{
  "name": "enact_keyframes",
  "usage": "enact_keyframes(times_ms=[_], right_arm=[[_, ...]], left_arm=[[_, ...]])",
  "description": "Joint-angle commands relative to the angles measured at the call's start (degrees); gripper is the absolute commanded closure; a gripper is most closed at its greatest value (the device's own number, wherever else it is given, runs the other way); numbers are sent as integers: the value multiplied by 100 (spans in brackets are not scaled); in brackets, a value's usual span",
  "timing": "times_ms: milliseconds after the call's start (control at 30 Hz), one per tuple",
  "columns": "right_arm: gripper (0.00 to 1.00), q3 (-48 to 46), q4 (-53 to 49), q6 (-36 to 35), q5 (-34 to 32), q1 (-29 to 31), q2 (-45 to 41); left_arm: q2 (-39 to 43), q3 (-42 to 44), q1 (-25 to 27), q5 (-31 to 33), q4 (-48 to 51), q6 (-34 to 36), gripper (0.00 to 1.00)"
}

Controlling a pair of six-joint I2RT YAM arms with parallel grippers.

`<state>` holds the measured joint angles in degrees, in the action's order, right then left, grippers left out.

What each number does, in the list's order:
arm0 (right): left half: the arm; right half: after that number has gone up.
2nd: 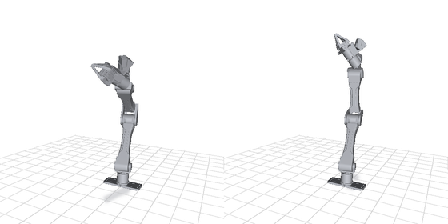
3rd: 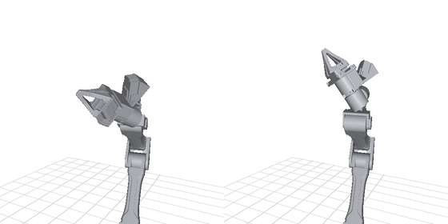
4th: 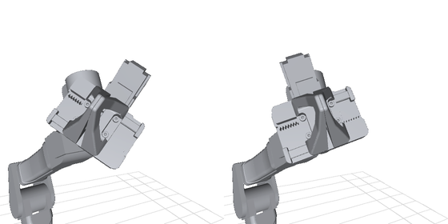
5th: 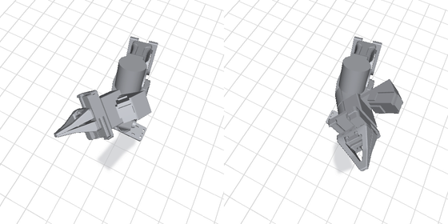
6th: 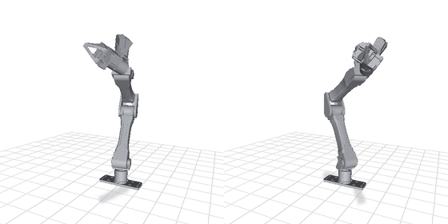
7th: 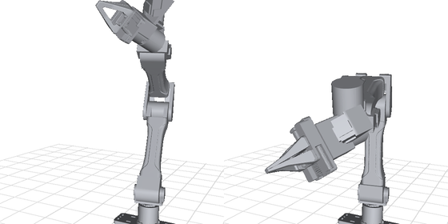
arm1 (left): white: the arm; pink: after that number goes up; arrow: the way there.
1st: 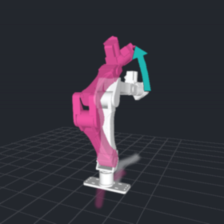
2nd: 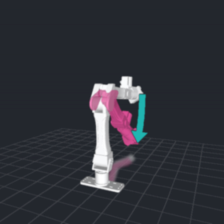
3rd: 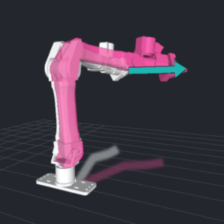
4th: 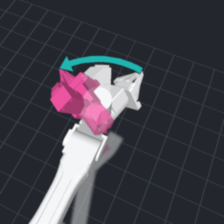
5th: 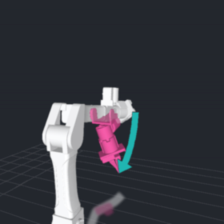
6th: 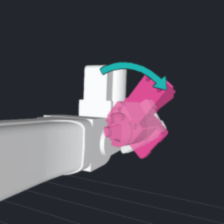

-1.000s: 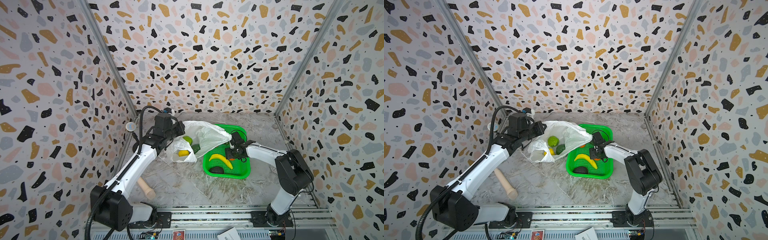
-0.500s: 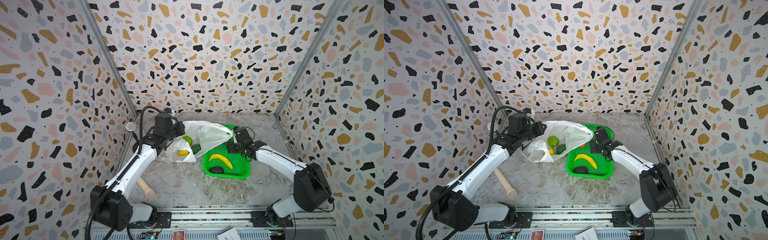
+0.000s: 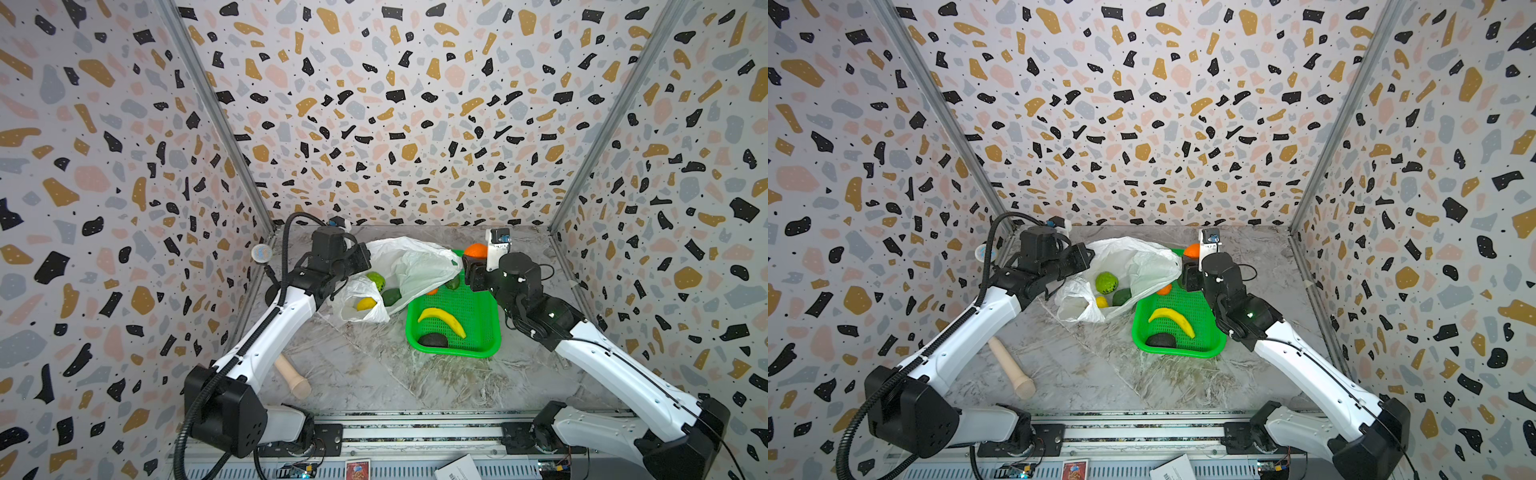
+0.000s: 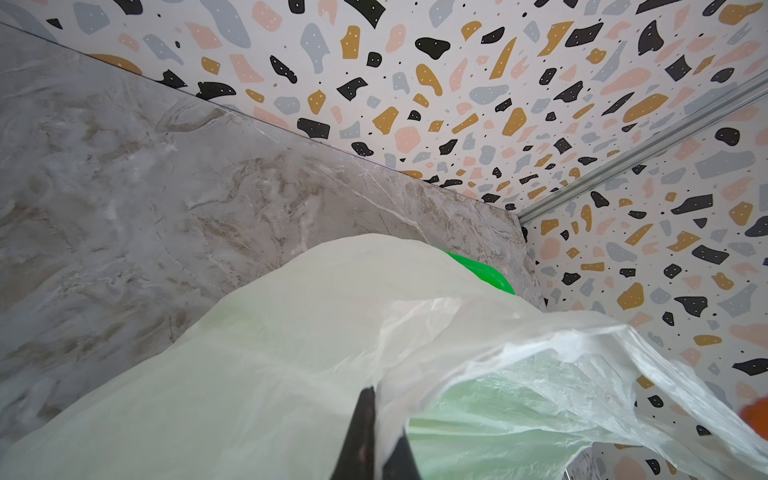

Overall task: Place the fruits into the plastic bag
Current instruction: 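Lift the orange and carry it over the bag mouth with the right gripper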

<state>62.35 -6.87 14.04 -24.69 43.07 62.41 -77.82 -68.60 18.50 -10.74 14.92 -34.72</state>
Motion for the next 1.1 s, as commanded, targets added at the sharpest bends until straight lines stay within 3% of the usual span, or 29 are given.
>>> enact_keyframes(times_ms=[0,167,400,567,767,1067], right_arm=[[46,269,989,-788,-555,601,-229],[45,440,1557,-1475,-434,1450,50],[44,1102,772,-931,814,1511,1239],[43,1566,151,-350,1413,1302,2120],[42,1386,124,640,2695,578,2642],[35,1202,79,919,2937,395,2788]], left_arm=[[-18,-4,30,-75,-165,44,100],[-13,13,31,-76,-165,53,100],[30,79,27,-70,-168,62,100],[61,110,27,-75,-180,68,100],[56,128,27,-95,-194,53,100],[57,136,22,-95,-191,50,100]])
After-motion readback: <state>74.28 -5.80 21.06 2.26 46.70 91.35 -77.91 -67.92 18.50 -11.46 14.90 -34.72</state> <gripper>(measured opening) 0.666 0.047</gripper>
